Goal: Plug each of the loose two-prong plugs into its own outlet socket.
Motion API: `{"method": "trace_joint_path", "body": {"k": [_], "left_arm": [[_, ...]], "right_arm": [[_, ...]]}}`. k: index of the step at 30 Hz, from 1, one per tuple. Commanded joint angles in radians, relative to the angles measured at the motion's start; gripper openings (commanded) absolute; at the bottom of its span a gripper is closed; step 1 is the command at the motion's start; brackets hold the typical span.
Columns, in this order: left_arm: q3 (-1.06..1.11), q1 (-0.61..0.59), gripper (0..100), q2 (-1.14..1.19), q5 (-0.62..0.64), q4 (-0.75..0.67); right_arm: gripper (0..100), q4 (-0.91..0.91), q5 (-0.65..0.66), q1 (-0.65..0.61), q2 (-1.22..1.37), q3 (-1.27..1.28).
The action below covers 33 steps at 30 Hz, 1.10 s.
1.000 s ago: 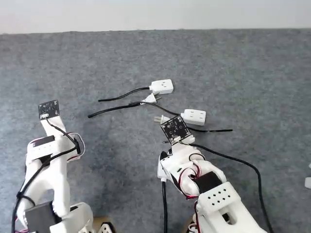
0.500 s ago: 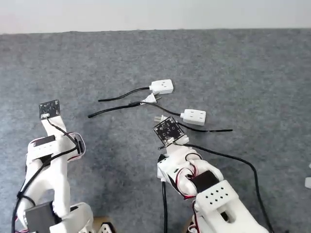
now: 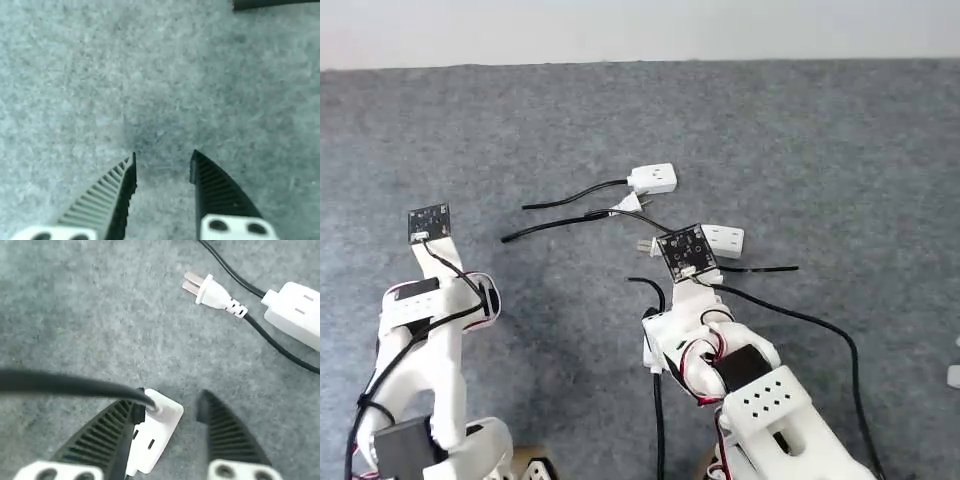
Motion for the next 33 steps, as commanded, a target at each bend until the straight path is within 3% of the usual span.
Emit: {"method": "trace_joint_path", "body": {"k": [1,11,15,21,25,30,33], "left_arm": [[-0.004,0.009,17,-0.035,-0.009,0.005],[-0.004,0.009,17,-0.035,-0.009,0.005],[-0.004,0.009,17,-0.035,-0.009,0.005],[-0.004,0.008,17,-0.035,-0.009,0.005],[-0.004,0.011,17,-0.035,-0.009,0.005],[-0.004,0.011,17,-0.035,-0.009,0.005],[-0.004,0.011,17,-0.035,-0.009,0.005]], "right_arm": [[27.7,0.022,-0.009,-0.008,-0.007,-0.051],[28.5,0.033,-0.021,-0.094,-0.005,-0.003],[28.5,0.033,-0.135,-0.142,-0.005,0.0],[28.5,0.033,-0.158,-0.111,0.015,0.0],[28.2,-0.045,-0.204,-0.11,0.157,-0.02],[17.9,-0.061,-0.235,-0.119,0.403,-0.137],[18.6,-0.064,-0.236,-0.147,0.504,-0.184]]}}
